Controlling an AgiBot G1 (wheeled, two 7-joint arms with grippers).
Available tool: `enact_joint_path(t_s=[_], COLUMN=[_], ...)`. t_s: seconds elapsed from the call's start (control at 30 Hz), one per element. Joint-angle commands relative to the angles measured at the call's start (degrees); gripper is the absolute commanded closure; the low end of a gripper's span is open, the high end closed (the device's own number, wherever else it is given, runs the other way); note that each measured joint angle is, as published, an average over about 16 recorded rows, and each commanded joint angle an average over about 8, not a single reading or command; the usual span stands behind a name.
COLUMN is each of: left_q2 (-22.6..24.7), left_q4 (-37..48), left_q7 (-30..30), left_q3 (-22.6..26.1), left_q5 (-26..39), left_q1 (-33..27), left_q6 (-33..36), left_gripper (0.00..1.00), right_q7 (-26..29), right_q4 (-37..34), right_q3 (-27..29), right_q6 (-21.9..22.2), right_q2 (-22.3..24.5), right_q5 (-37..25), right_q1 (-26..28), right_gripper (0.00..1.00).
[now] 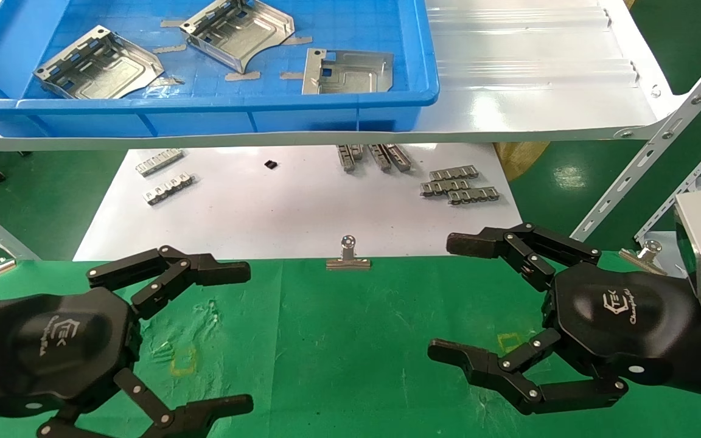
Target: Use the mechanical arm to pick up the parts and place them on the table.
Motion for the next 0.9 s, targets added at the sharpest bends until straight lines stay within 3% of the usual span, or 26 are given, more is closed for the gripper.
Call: enact_joint_path(t_s=[0.03, 0.9], left_q2=[0.0, 0.0], left_q4=[0.0, 0.0], left_q7=[0.0, 0.0], left_q3=[0.0, 0.0], left_q5=[0.0, 0.0], left_q1=[0.0, 0.0], left_q6=[0.0, 0.0], left_gripper=[0.00, 0.00], right_q7=[0.0, 0.0], right_q4=[0.0, 0.0], right_q3=[0.0, 0.0], right_q6=[0.0, 0.0], right_q2=[0.0, 0.0], right_q5=[0.0, 0.0], right_q1=[0.0, 0.0], right_gripper=[0.00, 0.00])
